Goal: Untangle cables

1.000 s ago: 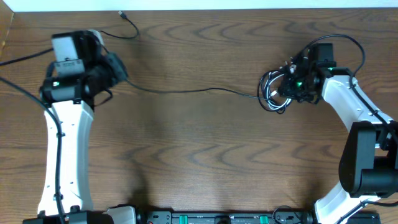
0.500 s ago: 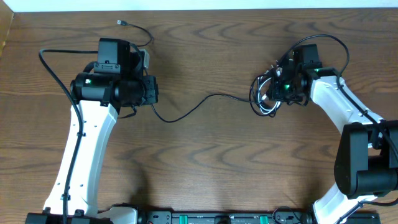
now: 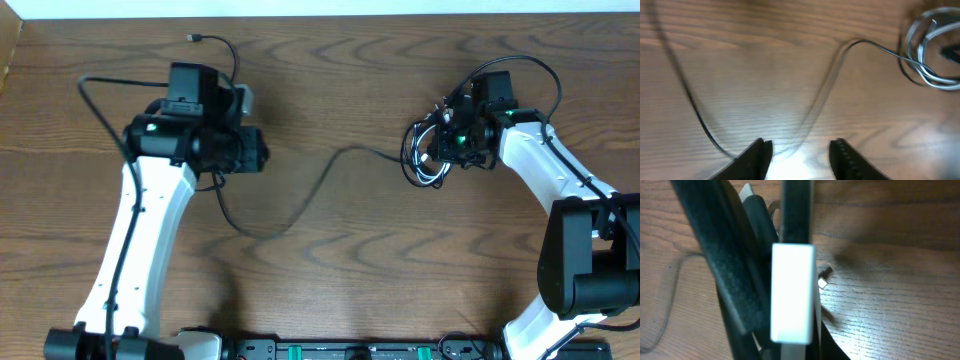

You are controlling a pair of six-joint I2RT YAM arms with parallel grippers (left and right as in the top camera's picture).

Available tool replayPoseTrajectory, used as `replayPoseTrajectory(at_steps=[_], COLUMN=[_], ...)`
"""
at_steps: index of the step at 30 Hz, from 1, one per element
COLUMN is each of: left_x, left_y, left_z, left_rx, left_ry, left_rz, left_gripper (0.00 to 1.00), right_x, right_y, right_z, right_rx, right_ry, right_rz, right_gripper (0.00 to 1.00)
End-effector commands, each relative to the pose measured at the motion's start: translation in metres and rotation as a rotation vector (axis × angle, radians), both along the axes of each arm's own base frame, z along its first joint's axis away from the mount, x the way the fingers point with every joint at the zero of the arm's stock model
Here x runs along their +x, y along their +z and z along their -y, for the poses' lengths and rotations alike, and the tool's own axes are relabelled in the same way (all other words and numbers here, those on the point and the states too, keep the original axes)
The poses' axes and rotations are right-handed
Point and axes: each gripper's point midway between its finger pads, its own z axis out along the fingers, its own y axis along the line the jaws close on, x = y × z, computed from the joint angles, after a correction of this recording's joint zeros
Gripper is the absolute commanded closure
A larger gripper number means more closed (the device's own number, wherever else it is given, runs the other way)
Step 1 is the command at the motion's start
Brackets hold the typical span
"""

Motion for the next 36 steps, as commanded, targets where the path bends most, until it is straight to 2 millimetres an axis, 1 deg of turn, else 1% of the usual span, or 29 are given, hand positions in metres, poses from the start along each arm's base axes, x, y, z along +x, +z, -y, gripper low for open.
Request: replayPoseTrajectory(at_steps=[1, 2, 4, 8, 13, 16, 18, 20, 23, 27, 32, 34, 36], left_x=[-0.009, -0.009, -0.007, 0.002, 0.017, 0.022, 0.022, 0.021, 0.021, 0.018, 0.017, 0.018, 0.016], left_y=[-0.011, -0.012, -0.017, -0.029, -0.050, -0.066, -0.075, -0.080, -0.082, -0.079, -0.080, -0.082, -0.083], left_z=[0.034, 0.042, 0.054, 0.074, 0.098, 0.107, 0.108, 0.109, 0.109, 0.115, 0.126, 0.135, 0.138], left_rx=[-0.074, -0.080, -0.075, -0.076, -0.078, -0.077, -0.075, -0.077, -0.081, -0.116, -0.118, -0.118, -0.113], left_ry=[-0.204, -0.248, -0.311, -0.364, -0.416, -0.432, -0.434, -0.434, -0.429, -0.446, -0.511, -0.535, -0.563], left_rz=[-0.022, -0.014, 0.000, 0.012, 0.028, 0.014, -0.010, -0.025, -0.035, -0.037, -0.007, 0.007, 0.020], left_gripper=[0.47, 0.43, 0.38, 0.37, 0.37, 0.37, 0.37, 0.37, 0.37, 0.37, 0.37, 0.37, 0.37], right_x=[-0.002, -0.002, -0.002, -0.003, -0.010, -0.015, -0.018, -0.021, -0.027, -0.034, -0.036, -0.036, -0.036], right_y=[0.001, 0.001, 0.001, 0.000, -0.001, 0.003, 0.013, 0.019, 0.029, 0.038, 0.035, 0.030, 0.029], right_z=[-0.006, -0.006, -0.006, -0.006, -0.007, -0.019, -0.035, -0.043, -0.057, -0.066, -0.062, -0.058, -0.056], right_rx=[0.020, 0.020, 0.020, 0.020, 0.029, 0.097, 0.194, 0.254, 0.344, 0.425, 0.418, 0.383, 0.373], right_ry=[0.026, 0.026, 0.026, 0.026, 0.030, 0.062, 0.122, 0.146, 0.204, 0.224, 0.208, 0.196, 0.192], right_rz=[0.002, 0.002, 0.002, -0.006, -0.036, -0.047, -0.037, -0.038, -0.031, -0.055, -0.075, -0.081, -0.086], right_gripper=[0.98, 0.98, 0.98, 0.98, 0.99, 0.99, 0.99, 0.99, 0.99, 0.99, 0.99, 0.99, 0.99])
